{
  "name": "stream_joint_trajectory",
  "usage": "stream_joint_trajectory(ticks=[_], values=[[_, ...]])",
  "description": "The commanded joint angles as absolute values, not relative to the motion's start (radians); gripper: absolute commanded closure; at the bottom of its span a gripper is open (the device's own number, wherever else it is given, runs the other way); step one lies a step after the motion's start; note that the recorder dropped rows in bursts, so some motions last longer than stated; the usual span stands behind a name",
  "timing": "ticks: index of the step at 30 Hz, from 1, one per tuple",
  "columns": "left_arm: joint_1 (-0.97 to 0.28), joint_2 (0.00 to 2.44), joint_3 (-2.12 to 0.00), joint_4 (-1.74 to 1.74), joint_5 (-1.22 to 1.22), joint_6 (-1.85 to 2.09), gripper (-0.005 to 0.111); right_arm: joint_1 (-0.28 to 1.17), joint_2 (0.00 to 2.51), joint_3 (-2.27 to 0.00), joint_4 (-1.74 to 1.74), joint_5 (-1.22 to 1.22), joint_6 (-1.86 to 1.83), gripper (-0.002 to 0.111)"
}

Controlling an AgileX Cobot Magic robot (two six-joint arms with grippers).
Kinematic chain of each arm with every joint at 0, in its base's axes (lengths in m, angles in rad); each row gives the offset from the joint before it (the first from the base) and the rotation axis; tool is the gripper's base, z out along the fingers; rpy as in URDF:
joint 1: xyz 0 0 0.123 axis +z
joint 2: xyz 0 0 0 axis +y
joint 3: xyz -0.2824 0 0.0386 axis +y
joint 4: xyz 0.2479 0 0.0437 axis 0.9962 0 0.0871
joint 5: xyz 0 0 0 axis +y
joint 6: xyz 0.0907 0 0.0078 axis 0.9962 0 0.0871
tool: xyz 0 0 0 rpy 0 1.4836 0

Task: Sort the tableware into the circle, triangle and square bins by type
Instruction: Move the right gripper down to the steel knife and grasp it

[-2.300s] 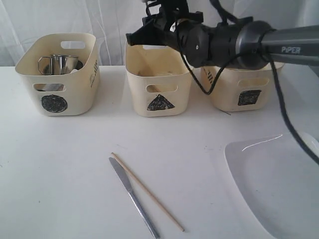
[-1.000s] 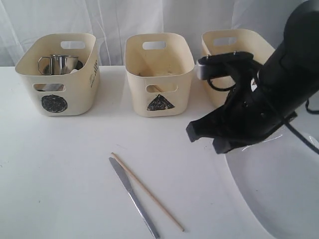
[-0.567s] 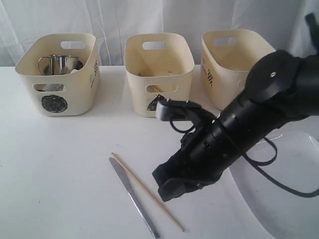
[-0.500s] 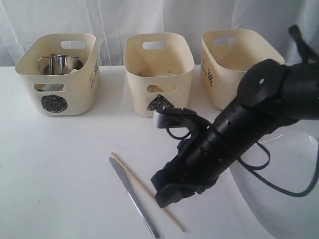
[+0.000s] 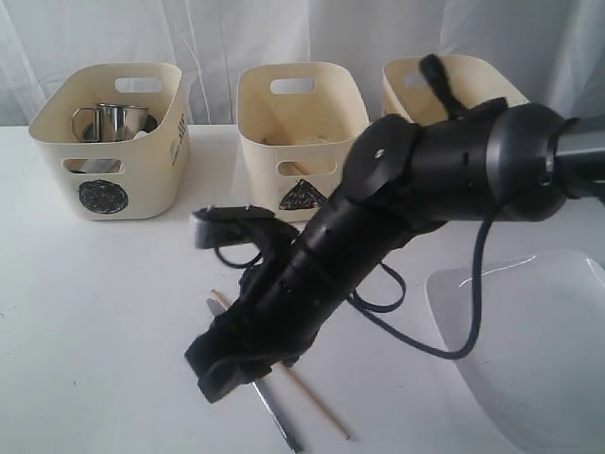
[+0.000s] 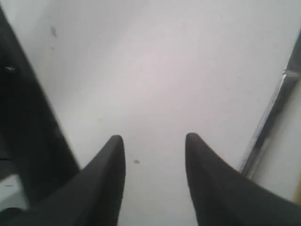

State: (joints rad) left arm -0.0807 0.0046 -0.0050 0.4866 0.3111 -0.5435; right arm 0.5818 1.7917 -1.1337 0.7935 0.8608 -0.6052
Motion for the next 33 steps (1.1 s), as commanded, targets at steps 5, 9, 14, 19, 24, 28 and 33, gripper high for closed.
stream_joint_trajectory(ticks=[5, 9, 14, 19, 24, 28, 33], values=[[-0.078, 0.0, 0.0, 0.487, 0.313, -0.545, 0.107, 0.697, 1.872, -1.147, 0.206, 0.617, -0.105, 0.076], [-0.078, 0.0, 0.0, 0.487, 0.313, -0.545, 0.107, 0.72, 1.908, -1.168, 0.204, 0.62, -0.112, 0.076], [-0.078, 0.0, 0.0, 0.487, 0.313, -0.545, 0.107, 0.722, 1.928, -1.177, 0.204, 0.594, -0.101, 0.076], [-0.078, 0.0, 0.0, 0.487, 0.313, -0.545, 0.107, 0.722, 1.954, -1.177, 0.206, 0.575, -0.101, 0.081], [-0.078, 0.0, 0.0, 0.487, 0.313, -0.545, 0.107, 0.722, 1.984, -1.179, 0.201, 0.571, -0.147, 0.09], [-0.078, 0.0, 0.0, 0.487, 0.313, -0.545, 0.107, 0.722, 2.004, -1.179, 0.13, 0.591, -0.153, 0.094], [-0.078, 0.0, 0.0, 0.487, 0.313, -0.545, 0.107, 0.722, 2.023, -1.179, 0.007, 0.622, -0.153, 0.1]])
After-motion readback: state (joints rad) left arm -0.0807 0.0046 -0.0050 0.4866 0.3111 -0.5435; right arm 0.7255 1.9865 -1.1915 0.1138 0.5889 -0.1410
